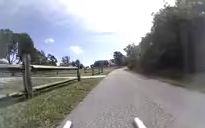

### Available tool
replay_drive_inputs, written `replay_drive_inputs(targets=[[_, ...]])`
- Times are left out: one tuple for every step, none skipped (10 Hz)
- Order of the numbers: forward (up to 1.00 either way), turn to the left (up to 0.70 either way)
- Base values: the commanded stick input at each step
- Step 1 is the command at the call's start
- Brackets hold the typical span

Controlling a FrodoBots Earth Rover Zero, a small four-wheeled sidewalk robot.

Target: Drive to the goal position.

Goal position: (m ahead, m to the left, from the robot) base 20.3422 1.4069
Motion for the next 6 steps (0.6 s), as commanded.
replay_drive_inputs(targets=[[0.50, 0.00], [0.50, 0.00], [0.50, 0.00], [0.50, 0.00], [0.50, 0.00], [0.50, 0.00]])
